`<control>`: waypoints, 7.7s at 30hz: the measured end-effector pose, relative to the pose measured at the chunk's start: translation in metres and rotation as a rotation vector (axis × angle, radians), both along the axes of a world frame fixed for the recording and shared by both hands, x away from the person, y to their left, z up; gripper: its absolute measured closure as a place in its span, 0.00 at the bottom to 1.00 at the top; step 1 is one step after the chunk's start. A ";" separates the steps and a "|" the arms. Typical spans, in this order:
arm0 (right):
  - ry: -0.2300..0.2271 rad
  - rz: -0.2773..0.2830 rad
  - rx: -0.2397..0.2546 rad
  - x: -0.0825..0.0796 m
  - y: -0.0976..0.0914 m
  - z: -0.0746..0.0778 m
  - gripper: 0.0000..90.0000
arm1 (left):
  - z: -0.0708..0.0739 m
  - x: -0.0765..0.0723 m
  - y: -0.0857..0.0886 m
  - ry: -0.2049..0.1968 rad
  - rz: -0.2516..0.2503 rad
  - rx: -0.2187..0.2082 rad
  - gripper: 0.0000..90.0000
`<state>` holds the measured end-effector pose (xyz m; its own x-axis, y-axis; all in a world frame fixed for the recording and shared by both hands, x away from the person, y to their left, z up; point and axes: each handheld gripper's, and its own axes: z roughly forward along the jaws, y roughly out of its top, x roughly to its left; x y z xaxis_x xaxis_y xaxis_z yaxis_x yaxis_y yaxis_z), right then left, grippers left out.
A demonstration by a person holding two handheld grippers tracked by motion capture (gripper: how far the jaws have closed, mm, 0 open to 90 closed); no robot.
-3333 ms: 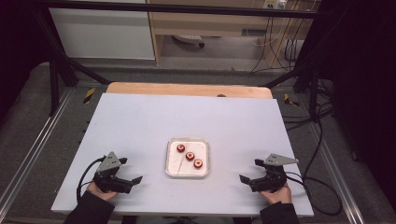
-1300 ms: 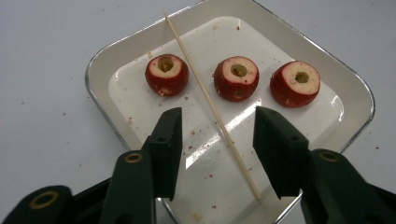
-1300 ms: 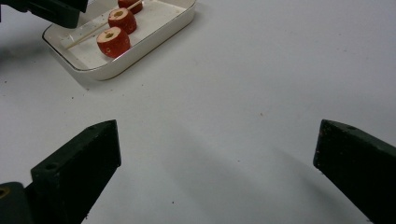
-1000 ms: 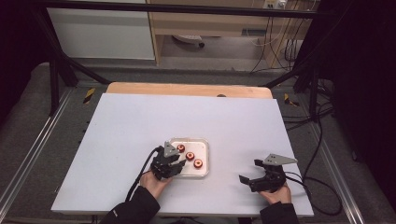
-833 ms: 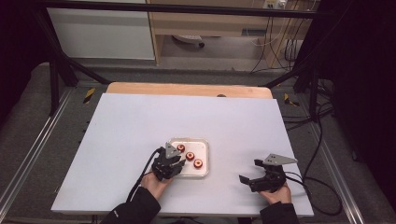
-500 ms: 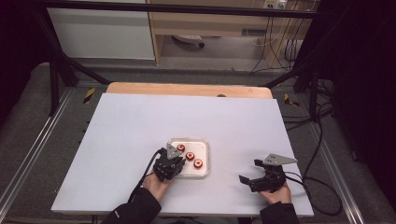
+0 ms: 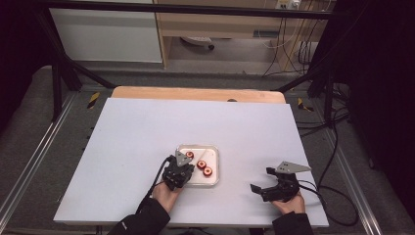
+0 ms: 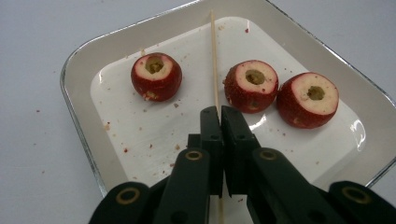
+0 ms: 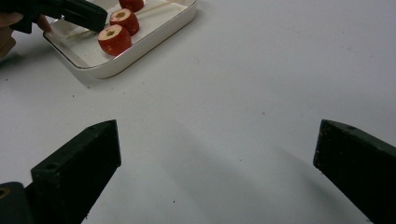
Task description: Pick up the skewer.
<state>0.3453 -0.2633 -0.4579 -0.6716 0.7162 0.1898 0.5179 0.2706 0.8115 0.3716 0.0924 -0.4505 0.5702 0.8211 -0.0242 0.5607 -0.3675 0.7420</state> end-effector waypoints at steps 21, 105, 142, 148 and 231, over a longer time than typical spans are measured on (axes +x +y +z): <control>-0.010 0.005 -0.006 0.000 0.000 0.001 0.02 | 0.017 -0.005 0.022 -0.052 -0.045 -0.069 0.98; -0.463 0.389 -0.640 -0.016 0.112 0.049 0.40 | 0.054 -0.018 -0.019 -0.020 -0.502 0.089 0.98; -0.636 0.695 -0.919 -0.022 0.116 0.031 0.91 | 0.049 -0.027 -0.063 0.024 -0.635 0.167 0.98; -0.639 0.724 -0.942 -0.022 0.115 0.031 0.98 | 0.048 -0.027 -0.064 0.029 -0.640 0.171 0.98; 0.016 0.084 -0.311 0.021 0.105 0.057 0.07 | 0.034 -0.040 0.090 -0.035 -0.284 -0.022 0.98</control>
<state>0.3665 -0.1582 -0.4006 -0.7294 0.6839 -0.0190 0.4952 0.5469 0.6750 0.3318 0.1825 -0.4162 0.7783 0.6277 -0.0166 0.4113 -0.4898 0.7687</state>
